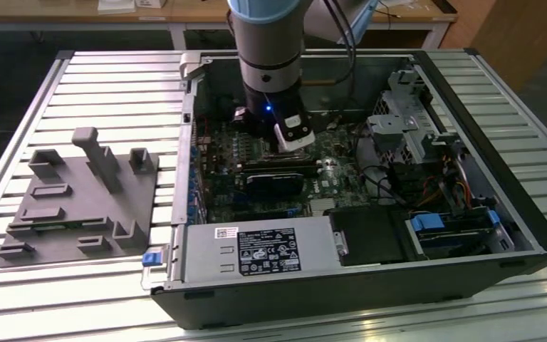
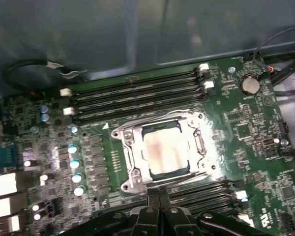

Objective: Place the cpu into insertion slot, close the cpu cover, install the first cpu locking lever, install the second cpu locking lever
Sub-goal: 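Install the second cpu locking lever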

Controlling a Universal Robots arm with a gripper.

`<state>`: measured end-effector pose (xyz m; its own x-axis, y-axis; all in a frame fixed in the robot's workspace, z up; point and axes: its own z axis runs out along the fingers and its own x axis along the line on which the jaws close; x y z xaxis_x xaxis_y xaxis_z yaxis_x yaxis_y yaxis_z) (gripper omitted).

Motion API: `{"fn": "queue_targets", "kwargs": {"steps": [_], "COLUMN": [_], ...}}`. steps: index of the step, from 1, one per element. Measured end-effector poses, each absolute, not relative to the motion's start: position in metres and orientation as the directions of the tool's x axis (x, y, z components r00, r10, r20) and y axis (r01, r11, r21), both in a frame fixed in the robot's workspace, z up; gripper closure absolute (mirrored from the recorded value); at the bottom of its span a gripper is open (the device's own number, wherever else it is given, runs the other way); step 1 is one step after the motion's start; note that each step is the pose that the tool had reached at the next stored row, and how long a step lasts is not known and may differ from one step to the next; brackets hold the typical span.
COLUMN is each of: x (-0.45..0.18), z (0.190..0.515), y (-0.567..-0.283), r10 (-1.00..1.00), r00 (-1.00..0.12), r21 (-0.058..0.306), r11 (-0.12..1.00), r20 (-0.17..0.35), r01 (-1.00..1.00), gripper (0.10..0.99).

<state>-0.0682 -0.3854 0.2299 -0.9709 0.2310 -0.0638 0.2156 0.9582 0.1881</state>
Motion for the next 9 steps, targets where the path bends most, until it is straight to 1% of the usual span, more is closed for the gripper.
{"fn": "queue_targets", "kwargs": {"steps": [9], "x": [-0.053], "z": [0.23], "y": [-0.377], "r10": [0.23], "r00": [-0.971], "r21": [0.167], "r11": [0.962], "r20": [-0.069], "r01": [0.216], "gripper": [0.98]}}
